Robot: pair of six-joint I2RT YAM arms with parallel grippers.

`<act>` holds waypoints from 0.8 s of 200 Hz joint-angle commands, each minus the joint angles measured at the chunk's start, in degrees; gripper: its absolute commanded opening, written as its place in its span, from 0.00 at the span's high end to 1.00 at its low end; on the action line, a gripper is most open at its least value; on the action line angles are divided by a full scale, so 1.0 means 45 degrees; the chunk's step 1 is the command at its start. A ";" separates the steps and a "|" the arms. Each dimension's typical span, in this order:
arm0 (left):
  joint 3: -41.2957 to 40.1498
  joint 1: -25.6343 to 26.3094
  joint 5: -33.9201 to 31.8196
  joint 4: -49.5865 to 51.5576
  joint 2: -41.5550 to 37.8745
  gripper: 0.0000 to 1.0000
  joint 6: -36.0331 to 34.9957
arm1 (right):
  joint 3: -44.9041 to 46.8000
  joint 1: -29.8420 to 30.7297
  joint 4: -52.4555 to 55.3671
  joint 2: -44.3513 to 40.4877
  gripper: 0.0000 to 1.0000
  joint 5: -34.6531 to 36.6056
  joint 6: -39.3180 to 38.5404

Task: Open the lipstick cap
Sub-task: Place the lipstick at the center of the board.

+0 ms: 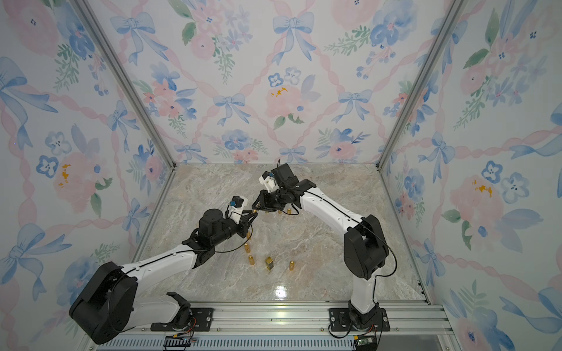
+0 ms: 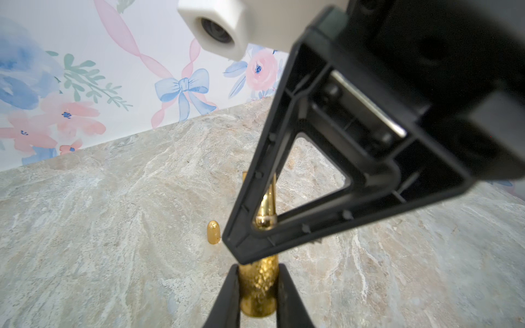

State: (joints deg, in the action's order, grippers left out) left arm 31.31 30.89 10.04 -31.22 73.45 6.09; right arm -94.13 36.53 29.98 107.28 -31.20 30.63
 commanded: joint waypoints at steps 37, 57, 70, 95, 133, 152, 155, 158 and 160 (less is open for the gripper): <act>-0.0627 -0.0105 -0.1326 0.0079 -0.0940 0.46 0.0653 | -0.1417 0.0020 0.1083 0.0871 0.82 0.2819 -0.1248; -0.0991 -0.0125 -0.1932 0.0156 -0.1422 0.36 0.1112 | -0.1799 0.0261 0.1303 0.1259 0.82 0.4102 -0.1773; -0.1161 -0.0144 -0.2289 0.0362 -0.1691 0.32 0.1290 | -0.1837 0.0457 0.1131 0.1457 0.81 0.5050 -0.2077; -0.1361 -0.0183 -0.2989 0.0852 -0.2114 0.25 0.1655 | -0.1698 0.0788 0.0488 0.1880 0.81 0.6092 -0.2390; -0.1564 -0.0213 -0.3615 0.1195 -0.2416 0.12 0.2110 | -0.1472 0.1322 -0.0779 0.2604 0.81 0.7114 -0.3003; -0.1548 -0.0226 -0.3668 0.1216 -0.2373 0.06 0.2279 | -0.1493 0.1447 -0.1220 0.3033 0.81 0.7353 -0.3201; -0.1543 -0.0225 -0.3661 0.1216 -0.2350 0.05 0.2295 | -0.1486 0.1444 -0.1306 0.3090 0.81 0.7379 -0.3222; -0.1525 -0.0242 -0.3665 0.1216 -0.2334 0.04 0.2299 | -0.1468 0.1463 -0.1395 0.3141 0.81 0.7424 -0.3251; -0.1513 -0.0234 -0.3660 0.1230 -0.2322 0.04 0.2319 | -0.1457 0.1459 -0.1453 0.3178 0.81 0.7447 -0.3262</act>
State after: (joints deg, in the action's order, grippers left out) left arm 25.06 30.26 -4.73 -26.63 63.40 14.76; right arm -100.95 42.28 27.88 119.07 -1.52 18.50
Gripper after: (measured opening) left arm 0.935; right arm 0.203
